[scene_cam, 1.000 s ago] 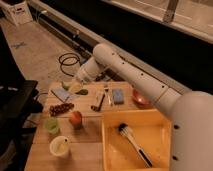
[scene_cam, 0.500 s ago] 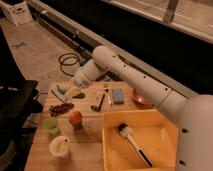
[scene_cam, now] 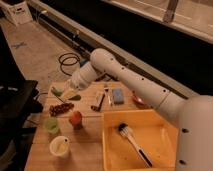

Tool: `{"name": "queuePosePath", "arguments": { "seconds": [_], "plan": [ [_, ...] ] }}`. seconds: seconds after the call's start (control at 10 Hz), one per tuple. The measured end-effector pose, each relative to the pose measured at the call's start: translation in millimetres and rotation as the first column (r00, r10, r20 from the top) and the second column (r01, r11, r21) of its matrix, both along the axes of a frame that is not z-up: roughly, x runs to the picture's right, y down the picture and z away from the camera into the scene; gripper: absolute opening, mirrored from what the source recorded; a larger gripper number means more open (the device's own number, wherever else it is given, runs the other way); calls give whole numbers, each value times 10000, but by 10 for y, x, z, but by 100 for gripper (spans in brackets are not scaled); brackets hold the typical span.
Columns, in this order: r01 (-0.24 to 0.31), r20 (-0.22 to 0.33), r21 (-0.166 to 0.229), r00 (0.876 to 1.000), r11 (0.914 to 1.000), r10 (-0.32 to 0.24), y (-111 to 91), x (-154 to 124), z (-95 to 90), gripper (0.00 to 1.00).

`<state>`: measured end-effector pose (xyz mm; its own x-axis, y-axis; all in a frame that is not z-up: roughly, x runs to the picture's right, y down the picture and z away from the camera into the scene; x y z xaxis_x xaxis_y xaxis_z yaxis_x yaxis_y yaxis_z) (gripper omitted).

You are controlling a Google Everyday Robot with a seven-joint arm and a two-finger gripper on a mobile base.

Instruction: Place pepper in plastic cup

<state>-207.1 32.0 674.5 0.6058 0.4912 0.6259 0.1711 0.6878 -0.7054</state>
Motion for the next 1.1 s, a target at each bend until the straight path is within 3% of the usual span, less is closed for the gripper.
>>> {"name": "queuePosePath", "arguments": {
  "seconds": [0.3, 0.5, 0.6, 0.7, 0.9, 1.1],
  "plan": [
    [-54, 964, -492, 9953, 9988, 101, 321, -641, -167, 8],
    [-294, 1654, -788, 9853, 9965, 422, 573, -944, -330, 8],
    [-378, 2039, -926, 9774, 9950, 561, 672, -1046, -393, 8],
    [-397, 2744, -1198, 9590, 9920, 716, 793, -1152, -451, 8],
    [-363, 3580, -1450, 9297, 9888, 866, 895, -1254, -529, 8],
    [-385, 3603, -1462, 9285, 9885, 895, 891, -1242, -525, 8]
  ]
}}
